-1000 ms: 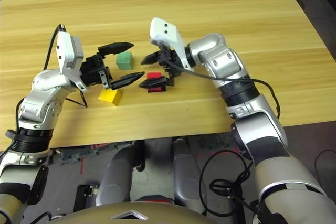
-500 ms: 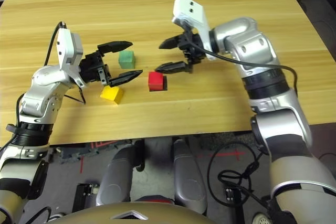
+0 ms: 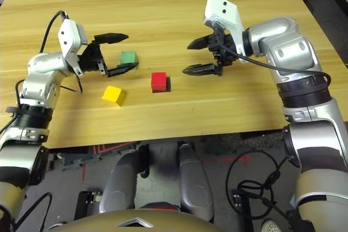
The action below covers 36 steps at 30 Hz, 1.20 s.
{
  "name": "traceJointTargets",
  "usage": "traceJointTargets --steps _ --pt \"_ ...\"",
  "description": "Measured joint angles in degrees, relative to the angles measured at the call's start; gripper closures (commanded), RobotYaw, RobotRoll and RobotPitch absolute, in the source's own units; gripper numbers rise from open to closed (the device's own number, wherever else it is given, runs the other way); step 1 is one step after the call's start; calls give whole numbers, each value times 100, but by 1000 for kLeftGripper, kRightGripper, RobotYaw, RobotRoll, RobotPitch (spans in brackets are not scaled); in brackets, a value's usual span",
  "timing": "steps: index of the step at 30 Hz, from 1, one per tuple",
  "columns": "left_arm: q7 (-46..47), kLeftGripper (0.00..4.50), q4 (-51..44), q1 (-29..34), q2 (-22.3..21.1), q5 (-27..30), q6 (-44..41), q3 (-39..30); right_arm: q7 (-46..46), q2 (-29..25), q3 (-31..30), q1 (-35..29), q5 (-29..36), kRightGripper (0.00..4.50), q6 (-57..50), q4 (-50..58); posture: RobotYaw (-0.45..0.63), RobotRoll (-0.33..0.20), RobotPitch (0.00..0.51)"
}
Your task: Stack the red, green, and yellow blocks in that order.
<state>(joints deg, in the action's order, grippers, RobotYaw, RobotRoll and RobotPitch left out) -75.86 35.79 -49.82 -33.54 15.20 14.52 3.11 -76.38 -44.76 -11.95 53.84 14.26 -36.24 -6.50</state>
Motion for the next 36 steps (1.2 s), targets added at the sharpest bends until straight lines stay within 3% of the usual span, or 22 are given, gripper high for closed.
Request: traceJointTargets --steps 4,9,19,36 --pt "-236 0 1325 -646 -15 -343 652 31 93 -17 60 -28 33 34 -108 131 188 -41 219" --pt "-352 0 2252 -1007 93 -662 995 103 187 -35 126 -156 134 34 -237 358 179 -38 220" --pt "-890 0 2378 -907 264 -1005 999 338 373 -38 221 -265 244 34 -331 472 169 -35 221" --pt "53 0 2685 -1159 505 -1361 813 329 527 8 225 -265 449 34 -398 648 170 -30 222"
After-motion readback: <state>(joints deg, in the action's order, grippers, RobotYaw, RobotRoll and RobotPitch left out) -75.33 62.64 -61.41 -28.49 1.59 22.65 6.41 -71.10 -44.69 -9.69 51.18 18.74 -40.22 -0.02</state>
